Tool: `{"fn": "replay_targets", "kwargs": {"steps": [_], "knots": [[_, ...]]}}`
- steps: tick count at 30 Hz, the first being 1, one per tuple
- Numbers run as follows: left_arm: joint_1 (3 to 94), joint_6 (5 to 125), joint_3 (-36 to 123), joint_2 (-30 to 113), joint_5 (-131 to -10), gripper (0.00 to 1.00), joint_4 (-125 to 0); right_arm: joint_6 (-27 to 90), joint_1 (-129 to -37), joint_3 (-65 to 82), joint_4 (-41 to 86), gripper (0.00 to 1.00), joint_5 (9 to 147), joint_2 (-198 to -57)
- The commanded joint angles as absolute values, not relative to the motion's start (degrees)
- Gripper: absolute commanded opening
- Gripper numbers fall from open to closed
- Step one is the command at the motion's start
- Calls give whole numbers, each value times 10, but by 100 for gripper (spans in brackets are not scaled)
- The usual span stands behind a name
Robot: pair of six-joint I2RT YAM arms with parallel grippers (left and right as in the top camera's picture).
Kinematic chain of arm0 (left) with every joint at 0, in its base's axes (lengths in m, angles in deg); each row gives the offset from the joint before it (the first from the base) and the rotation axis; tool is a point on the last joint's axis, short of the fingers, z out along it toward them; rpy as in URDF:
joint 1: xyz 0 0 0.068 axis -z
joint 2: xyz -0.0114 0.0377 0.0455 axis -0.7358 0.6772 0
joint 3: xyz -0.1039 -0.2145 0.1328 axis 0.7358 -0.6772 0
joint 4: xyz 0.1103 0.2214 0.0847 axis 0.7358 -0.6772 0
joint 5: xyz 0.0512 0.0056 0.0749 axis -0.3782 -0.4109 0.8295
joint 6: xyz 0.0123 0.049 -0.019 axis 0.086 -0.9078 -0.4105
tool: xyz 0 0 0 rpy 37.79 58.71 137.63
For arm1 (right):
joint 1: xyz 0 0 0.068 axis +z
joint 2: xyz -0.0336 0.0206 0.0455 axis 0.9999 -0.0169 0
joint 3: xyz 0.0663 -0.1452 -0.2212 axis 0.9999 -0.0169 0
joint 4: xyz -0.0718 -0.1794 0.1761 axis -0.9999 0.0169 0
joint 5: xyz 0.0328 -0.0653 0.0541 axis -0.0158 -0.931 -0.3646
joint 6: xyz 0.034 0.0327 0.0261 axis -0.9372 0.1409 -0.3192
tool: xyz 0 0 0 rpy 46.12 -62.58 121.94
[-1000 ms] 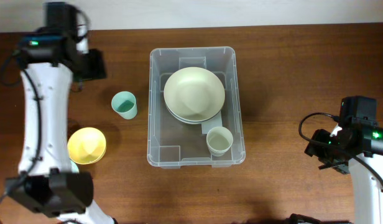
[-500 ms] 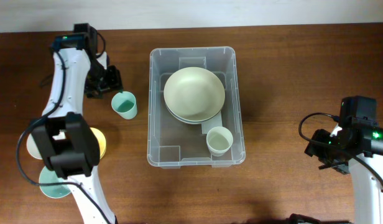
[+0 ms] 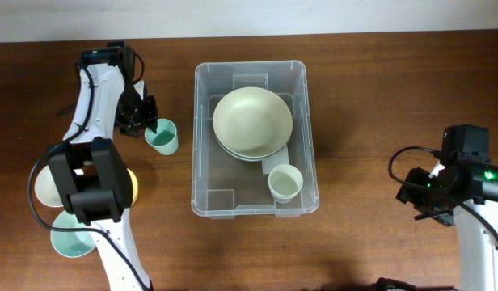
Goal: Pack container
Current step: 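Grasp the mint green cup with the left gripper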
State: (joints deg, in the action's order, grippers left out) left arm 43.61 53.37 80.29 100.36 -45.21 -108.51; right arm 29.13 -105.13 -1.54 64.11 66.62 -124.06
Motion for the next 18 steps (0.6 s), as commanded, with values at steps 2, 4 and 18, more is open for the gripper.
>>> {"fn": "replay_targets", "kwargs": {"steps": [2, 4, 18], "knots": [[444, 531, 792, 1008, -442, 40, -1080, 295, -1053, -17, 640, 62, 667, -1241], [446, 530, 780, 1008, -442, 37, -1074, 295, -1053, -17, 640, 62, 667, -1241], [450, 530, 776, 1004, -443, 1, -1070, 295, -1053, -17, 640, 62, 667, -1241]]}}
